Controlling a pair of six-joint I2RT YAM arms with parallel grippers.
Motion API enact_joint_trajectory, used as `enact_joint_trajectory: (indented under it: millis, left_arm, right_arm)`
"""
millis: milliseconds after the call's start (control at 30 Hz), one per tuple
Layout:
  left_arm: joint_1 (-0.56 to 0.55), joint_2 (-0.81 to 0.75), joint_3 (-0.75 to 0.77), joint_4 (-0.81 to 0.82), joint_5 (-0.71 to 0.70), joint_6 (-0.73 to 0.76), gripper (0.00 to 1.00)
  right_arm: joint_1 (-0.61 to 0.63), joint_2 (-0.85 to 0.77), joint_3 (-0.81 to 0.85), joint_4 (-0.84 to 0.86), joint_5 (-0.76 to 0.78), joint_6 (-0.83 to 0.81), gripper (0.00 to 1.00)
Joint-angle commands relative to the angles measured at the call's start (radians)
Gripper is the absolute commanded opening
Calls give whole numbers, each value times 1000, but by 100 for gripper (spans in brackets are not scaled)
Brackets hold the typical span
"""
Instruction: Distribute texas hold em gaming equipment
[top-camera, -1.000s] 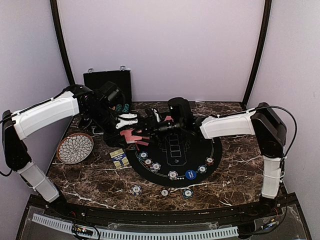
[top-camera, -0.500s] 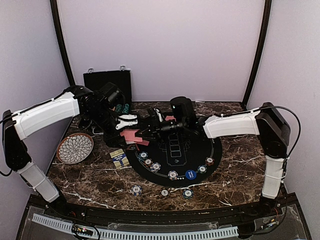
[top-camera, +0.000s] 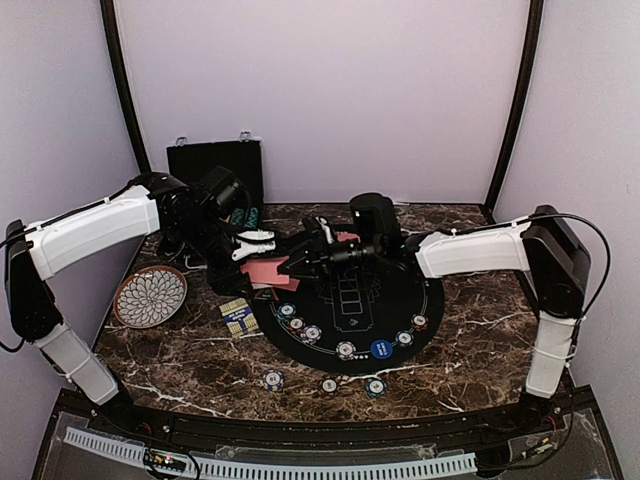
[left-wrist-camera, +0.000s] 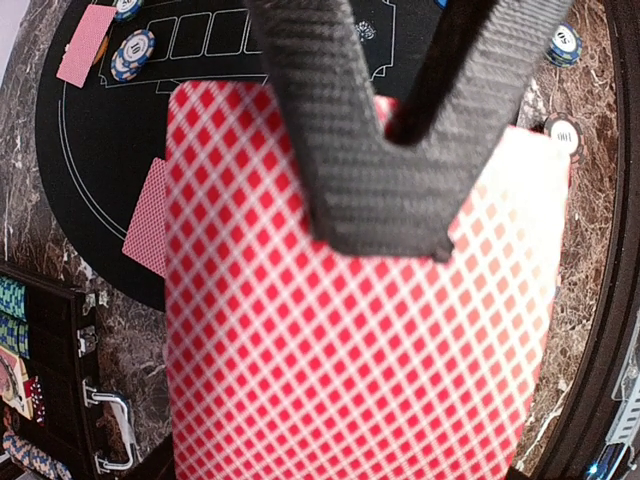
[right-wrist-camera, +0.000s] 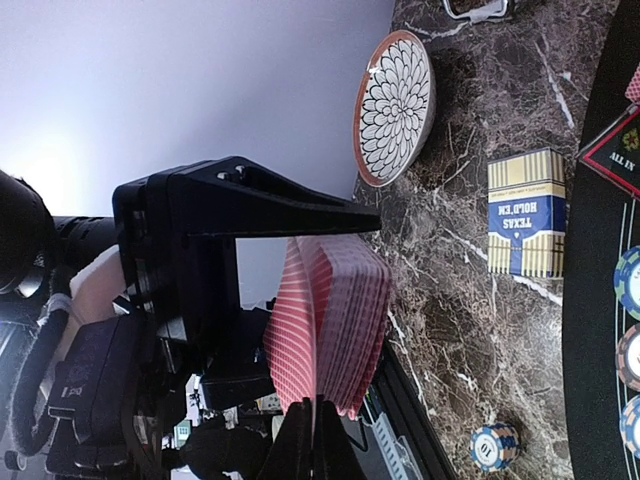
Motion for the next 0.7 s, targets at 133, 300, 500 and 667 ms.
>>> enact_joint_trajectory:
  millis: [133,300,500,667]
  left_arm:
    - [4,-33,-10,-4,-12,2,9]
    - [4,-34,-5,-11,-9,6,9]
    - [5,-25,6,-20,-2,6,9]
    - [5,-19,19,-31,3,5,9]
  right_arm:
    - [-90,-144,-146,10,-34,3,0]
    - [-178,-240,-264,-113,-43,-90,0]
    - [-262,-303,-381,-231,-46,-195,0]
    - [-302,-296,-415,-351,-23,-314,0]
